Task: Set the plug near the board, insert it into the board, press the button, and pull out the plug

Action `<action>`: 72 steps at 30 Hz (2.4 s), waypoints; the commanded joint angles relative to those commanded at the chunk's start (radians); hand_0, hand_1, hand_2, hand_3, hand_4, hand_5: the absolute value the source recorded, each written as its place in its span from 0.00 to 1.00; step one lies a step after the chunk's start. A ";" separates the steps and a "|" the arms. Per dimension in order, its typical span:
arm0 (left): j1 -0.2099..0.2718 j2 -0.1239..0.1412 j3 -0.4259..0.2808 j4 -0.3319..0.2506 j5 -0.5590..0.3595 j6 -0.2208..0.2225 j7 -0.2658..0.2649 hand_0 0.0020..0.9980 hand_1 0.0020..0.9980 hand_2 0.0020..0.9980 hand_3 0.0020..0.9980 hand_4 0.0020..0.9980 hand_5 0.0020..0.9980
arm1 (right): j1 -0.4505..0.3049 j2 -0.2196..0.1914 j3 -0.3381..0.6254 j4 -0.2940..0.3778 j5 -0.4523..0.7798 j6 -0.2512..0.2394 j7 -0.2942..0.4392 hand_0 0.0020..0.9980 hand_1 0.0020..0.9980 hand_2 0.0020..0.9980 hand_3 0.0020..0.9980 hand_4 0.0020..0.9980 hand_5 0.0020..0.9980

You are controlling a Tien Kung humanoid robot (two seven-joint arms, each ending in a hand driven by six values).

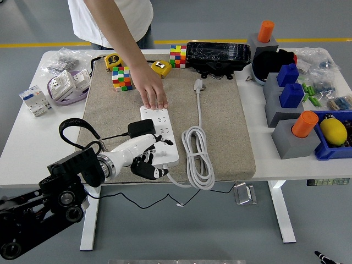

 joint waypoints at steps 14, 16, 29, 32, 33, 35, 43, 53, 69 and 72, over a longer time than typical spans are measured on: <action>-0.014 -0.037 0.033 0.110 0.011 0.006 0.001 0.07 0.08 0.16 0.85 0.78 0.00 | -0.004 0.003 0.009 0.000 0.000 0.000 0.000 0.61 0.64 0.64 0.55 0.95 0.48; -0.016 -0.042 0.031 0.122 0.012 0.006 0.003 0.07 0.08 0.16 0.85 0.78 0.00 | -0.004 0.003 0.011 0.000 0.000 0.000 0.000 0.61 0.64 0.64 0.55 0.95 0.48; -0.007 -0.041 0.038 0.151 0.025 -0.005 0.021 0.07 0.08 0.16 0.84 0.78 0.00 | -0.005 0.004 0.020 0.001 -0.001 -0.001 0.000 0.61 0.64 0.64 0.55 0.95 0.48; -0.003 -0.041 0.042 0.152 0.026 -0.009 0.024 0.07 0.08 0.16 0.84 0.78 0.00 | -0.007 0.005 0.020 0.001 -0.001 -0.001 0.000 0.61 0.64 0.64 0.55 0.95 0.48; -0.002 -0.041 0.043 0.152 0.024 -0.010 0.025 0.07 0.08 0.16 0.84 0.78 0.00 | -0.007 0.005 0.020 0.001 -0.001 -0.001 0.000 0.61 0.64 0.64 0.55 0.95 0.48; -0.003 -0.042 0.042 0.152 0.025 -0.011 0.024 0.07 0.08 0.16 0.84 0.78 0.00 | -0.005 0.005 0.020 0.001 -0.002 -0.001 0.000 0.61 0.64 0.64 0.55 0.95 0.48; 0.001 -0.039 0.010 0.143 0.014 0.035 -0.049 0.09 0.09 0.19 0.75 0.56 0.00 | -0.006 0.006 0.026 0.002 -0.002 -0.001 0.001 0.61 0.64 0.64 0.55 0.95 0.48; 0.018 -0.047 -0.033 0.198 -0.134 0.228 -0.282 0.17 0.14 0.27 0.61 0.73 0.21 | -0.007 0.006 0.020 0.001 -0.001 0.000 0.001 0.61 0.64 0.64 0.55 0.95 0.48; 0.042 -0.070 -0.077 0.298 -0.697 0.478 -0.738 0.31 0.38 0.43 0.41 0.77 0.30 | -0.003 0.007 0.016 -0.001 0.000 -0.001 0.000 0.61 0.64 0.64 0.55 0.95 0.48; 0.051 -0.076 -0.085 0.304 -0.764 0.479 -0.738 0.31 0.37 0.43 0.43 0.79 0.33 | -0.004 0.008 0.014 -0.002 0.000 -0.001 0.000 0.61 0.64 0.64 0.55 0.95 0.48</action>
